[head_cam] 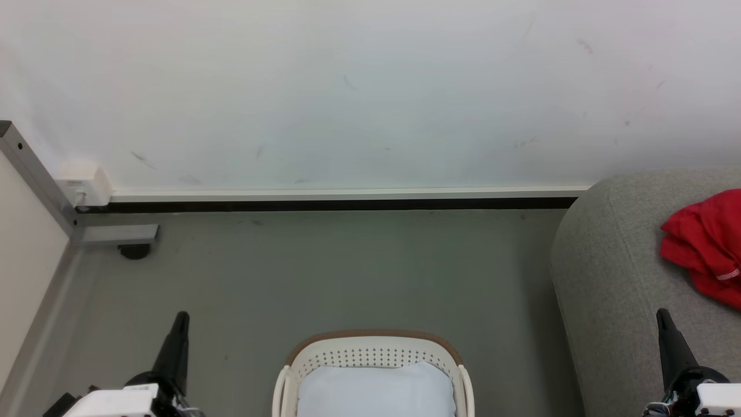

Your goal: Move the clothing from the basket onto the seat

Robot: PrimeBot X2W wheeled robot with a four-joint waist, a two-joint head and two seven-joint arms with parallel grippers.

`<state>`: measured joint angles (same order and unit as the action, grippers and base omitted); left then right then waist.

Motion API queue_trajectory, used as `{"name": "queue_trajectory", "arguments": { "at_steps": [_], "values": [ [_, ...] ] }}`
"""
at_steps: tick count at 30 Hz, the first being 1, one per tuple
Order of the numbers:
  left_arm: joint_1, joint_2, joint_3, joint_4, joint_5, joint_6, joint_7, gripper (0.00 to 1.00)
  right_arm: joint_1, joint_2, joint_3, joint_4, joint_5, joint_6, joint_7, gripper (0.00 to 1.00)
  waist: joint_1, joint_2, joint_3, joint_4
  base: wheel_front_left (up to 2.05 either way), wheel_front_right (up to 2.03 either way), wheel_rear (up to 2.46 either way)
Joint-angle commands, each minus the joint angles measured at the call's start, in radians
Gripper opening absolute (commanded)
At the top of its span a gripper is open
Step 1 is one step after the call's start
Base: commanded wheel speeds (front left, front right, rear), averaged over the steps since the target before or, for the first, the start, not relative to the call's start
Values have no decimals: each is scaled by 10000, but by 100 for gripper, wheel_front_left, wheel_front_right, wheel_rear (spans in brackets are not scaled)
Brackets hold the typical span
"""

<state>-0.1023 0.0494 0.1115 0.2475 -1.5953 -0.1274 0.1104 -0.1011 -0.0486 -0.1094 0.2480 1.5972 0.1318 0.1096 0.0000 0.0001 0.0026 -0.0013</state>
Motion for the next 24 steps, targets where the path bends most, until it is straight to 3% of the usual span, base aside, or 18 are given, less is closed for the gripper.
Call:
{"name": "queue_trajectory", "arguments": {
  "at_steps": [1,24],
  "values": [
    [-125,14,64,-35,-260,-61,81,0,-137,-63,-63,-68,227,-22,59,0,0,-1,4,12,0,0,0],
    [-118,16,54,-36,-235,-60,75,0,-133,-53,-64,-56,169,-22,71,0,0,-1,5,13,0,0,0]
  ]
}}
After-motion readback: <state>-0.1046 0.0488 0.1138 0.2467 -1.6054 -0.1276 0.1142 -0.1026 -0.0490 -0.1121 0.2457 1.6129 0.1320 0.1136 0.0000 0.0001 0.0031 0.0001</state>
